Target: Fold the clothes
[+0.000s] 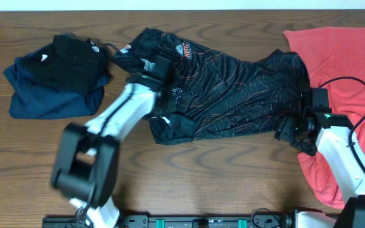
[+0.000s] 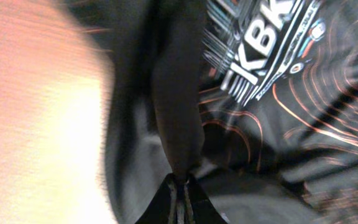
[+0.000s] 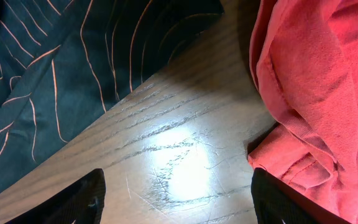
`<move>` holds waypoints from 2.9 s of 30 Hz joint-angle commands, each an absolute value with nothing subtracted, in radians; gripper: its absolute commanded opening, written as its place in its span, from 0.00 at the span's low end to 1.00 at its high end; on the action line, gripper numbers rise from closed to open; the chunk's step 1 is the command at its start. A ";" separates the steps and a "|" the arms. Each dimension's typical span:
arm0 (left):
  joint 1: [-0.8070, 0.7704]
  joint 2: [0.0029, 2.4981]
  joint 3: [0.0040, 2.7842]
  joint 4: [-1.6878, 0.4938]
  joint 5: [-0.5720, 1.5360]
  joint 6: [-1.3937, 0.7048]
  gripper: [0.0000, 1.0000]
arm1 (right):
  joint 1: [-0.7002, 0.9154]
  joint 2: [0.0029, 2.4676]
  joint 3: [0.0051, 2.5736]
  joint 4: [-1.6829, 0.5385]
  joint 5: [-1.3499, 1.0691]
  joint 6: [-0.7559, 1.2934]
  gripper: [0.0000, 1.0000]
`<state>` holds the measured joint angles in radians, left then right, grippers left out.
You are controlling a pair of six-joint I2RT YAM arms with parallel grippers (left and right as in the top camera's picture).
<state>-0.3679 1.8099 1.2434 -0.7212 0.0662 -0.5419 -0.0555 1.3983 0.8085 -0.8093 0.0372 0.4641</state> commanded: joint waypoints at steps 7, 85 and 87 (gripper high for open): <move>-0.251 1.628 1.247 -1.102 -0.110 -0.525 0.06 | -0.067 1.399 0.804 -0.793 0.049 0.478 0.73; -0.208 1.630 1.032 -1.012 -0.169 -0.536 0.06 | -0.789 1.698 1.138 -0.521 -0.016 0.321 0.01; -0.208 1.630 1.032 -1.012 -0.169 -0.536 0.06 | -0.769 1.698 1.187 -0.542 -0.224 0.215 0.01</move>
